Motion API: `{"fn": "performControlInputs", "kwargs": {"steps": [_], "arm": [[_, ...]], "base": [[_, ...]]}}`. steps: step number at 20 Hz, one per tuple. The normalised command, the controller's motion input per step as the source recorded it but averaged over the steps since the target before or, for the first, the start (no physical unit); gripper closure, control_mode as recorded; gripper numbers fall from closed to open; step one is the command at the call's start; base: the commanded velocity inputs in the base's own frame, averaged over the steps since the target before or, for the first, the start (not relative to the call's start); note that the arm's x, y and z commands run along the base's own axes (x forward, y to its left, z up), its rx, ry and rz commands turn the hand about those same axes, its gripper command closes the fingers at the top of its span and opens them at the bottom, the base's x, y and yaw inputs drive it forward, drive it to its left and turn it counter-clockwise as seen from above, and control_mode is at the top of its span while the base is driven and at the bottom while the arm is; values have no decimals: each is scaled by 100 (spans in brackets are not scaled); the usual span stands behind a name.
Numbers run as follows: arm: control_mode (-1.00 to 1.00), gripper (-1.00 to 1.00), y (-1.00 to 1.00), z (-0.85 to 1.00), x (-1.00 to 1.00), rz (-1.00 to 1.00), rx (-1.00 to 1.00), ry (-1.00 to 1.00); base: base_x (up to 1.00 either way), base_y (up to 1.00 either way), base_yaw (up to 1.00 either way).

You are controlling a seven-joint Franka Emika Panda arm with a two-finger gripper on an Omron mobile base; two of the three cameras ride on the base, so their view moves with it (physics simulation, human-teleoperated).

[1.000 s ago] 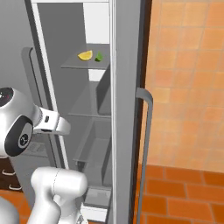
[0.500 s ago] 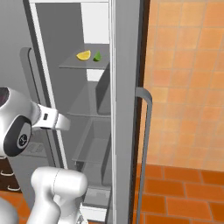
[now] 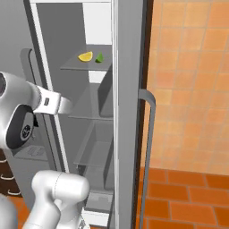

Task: Place one lemon wedge and one chicken drumstick in each tupperware on the nearby counter, to pack two identical lunches.

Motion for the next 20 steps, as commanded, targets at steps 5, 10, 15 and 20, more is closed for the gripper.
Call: {"fn": "performControlInputs", "kwargs": {"steps": [5,10,15,20], "arm": [[-100,-100,-4,56,28,2,-2,-11],[-100,-100,-7,17,63,5,-3,-1],[-100,-100,-1,5,76,4,-5,0],[-100,-100,-11,3,80,0,-1,12]], "base": [[0,0,0],[0,0,0],[0,0,0],[0,0,0]]}}
